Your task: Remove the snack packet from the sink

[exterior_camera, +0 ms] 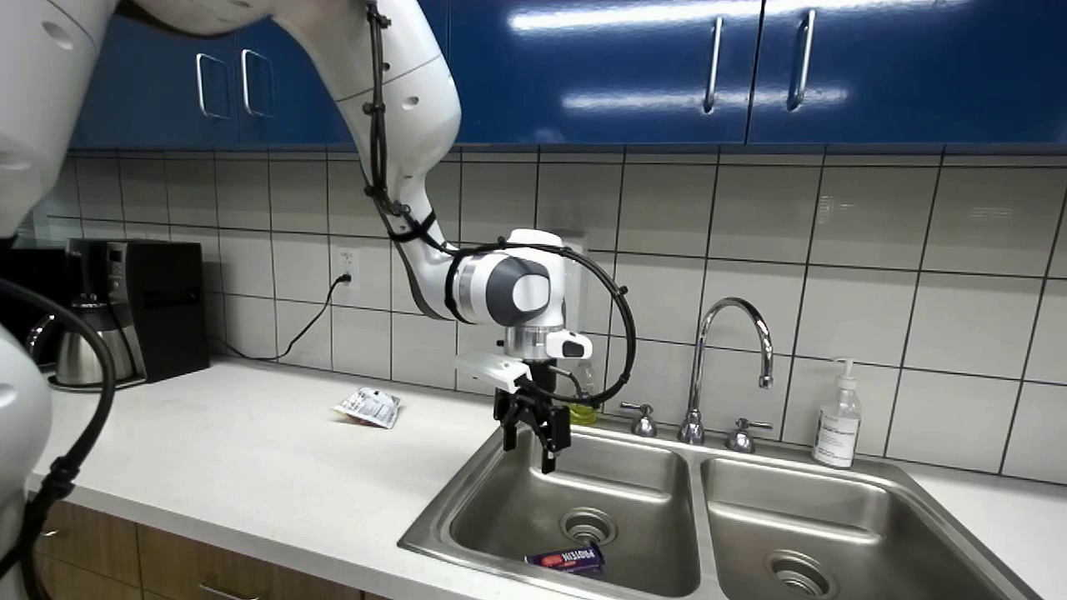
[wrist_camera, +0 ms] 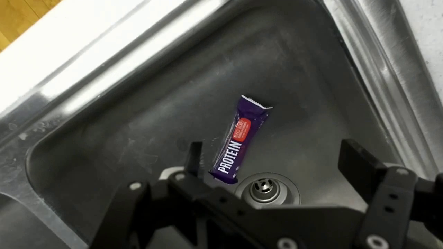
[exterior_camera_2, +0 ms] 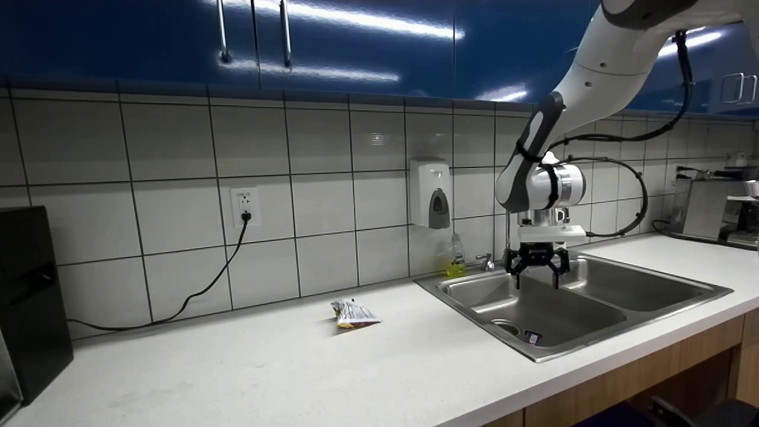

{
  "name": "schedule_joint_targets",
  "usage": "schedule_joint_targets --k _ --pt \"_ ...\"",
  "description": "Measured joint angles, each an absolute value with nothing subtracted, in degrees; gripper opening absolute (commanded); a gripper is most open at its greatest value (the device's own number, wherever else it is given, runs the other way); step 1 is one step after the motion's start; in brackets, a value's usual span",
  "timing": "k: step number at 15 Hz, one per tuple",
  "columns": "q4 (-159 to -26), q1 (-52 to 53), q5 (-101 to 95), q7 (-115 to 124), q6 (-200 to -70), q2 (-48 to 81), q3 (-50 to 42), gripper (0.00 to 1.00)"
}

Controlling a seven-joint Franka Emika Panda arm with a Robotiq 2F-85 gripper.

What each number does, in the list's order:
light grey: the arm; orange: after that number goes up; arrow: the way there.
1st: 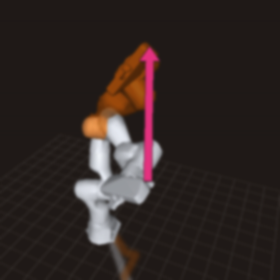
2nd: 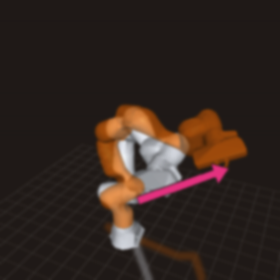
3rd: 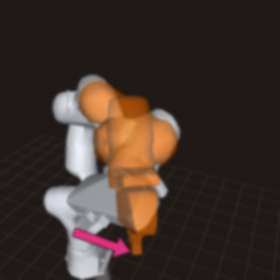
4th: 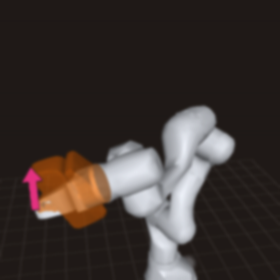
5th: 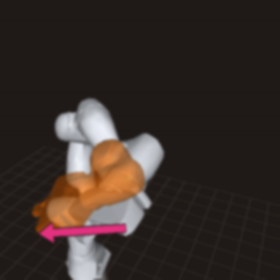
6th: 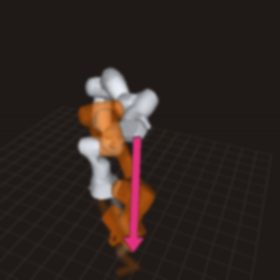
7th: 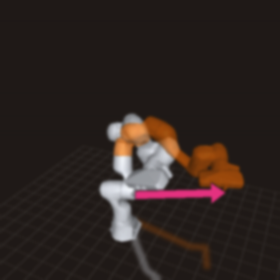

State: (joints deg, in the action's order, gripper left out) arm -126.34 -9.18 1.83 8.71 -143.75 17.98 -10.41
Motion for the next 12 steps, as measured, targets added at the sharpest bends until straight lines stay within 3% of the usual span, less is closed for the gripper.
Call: schedule_joint_targets --k 12 --pt "-111.84 -13.92 2.63 6.44 -143.98 36.61 -10.41 1.00"
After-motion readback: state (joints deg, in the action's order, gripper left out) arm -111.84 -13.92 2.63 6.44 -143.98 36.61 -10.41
